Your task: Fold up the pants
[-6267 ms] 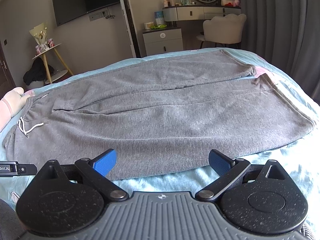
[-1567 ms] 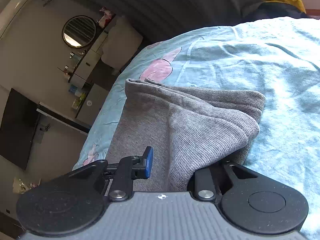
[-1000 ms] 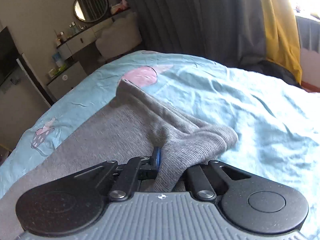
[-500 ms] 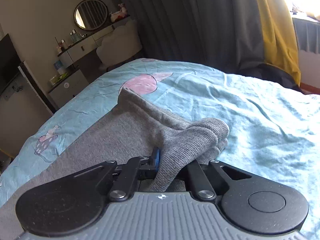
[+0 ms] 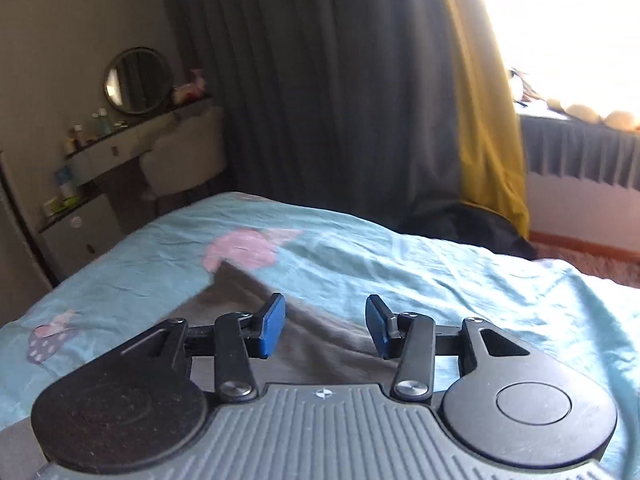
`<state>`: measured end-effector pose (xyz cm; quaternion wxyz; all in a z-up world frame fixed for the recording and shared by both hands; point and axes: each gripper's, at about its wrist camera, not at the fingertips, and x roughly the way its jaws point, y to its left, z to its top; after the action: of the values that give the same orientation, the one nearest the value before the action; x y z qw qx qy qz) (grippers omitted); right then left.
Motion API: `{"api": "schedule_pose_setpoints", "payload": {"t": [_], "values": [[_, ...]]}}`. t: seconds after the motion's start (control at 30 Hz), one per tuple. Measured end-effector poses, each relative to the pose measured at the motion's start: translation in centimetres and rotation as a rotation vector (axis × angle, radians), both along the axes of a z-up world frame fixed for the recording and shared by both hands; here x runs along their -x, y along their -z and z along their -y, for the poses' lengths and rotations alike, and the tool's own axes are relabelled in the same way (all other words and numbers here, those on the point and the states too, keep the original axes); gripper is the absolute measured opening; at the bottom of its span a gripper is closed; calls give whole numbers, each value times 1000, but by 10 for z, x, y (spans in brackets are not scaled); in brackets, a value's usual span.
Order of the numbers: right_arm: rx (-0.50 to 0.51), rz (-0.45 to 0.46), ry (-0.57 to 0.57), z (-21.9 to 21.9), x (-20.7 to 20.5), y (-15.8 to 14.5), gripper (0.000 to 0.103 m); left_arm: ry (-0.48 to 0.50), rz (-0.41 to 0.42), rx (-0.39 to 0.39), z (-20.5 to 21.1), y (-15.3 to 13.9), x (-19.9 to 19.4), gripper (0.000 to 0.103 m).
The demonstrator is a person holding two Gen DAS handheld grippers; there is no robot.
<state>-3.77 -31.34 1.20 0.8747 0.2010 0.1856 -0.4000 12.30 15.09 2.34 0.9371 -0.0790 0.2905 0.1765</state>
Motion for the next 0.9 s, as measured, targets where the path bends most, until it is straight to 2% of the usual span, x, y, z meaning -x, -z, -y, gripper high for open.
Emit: {"api": "schedule_pose_setpoints", "payload": {"t": [0.03,0.07,0.1,0.17,0.2,0.27,0.33,0.37,0.5,0.57,0.67,0.7,0.77,0.83,0.9], "values": [[13,-2,-98,-16,-15,-3,58,60,2,23,14,2,-13,69],[-3,-1,-200,-29,-28,-1,62,118,-1,31,30,7,-26,69],[-54,13,-316,-41,-42,4,65,168,-6,25,46,15,-40,69],[-176,41,-507,-60,-63,23,62,230,-22,16,69,34,-65,69],[-202,34,-556,-68,-69,32,62,262,-43,17,78,46,-77,68],[-188,-90,-606,-87,-85,51,62,293,-110,9,92,71,-100,65],[-211,-201,-605,-89,-99,64,62,261,-136,-38,98,95,-115,73],[-212,-200,-601,-89,-100,66,62,244,-104,-57,97,100,-119,78],[-207,-174,-596,-86,-99,72,63,200,-105,-91,90,107,-144,89],[-210,-164,-595,-87,-103,72,64,195,-122,-123,92,104,-149,89],[-253,-122,-595,-80,-102,73,65,213,-133,-169,111,86,-137,74],[-292,-87,-591,-72,-99,73,65,239,-125,-167,119,80,-127,74],[-402,3,-574,-54,-91,75,63,313,-99,-111,136,69,-99,76],[-528,66,-536,-30,-81,78,37,388,-91,-26,152,66,-71,79],[-610,117,-471,-5,-63,81,26,434,-118,67,168,71,-45,80]]}}
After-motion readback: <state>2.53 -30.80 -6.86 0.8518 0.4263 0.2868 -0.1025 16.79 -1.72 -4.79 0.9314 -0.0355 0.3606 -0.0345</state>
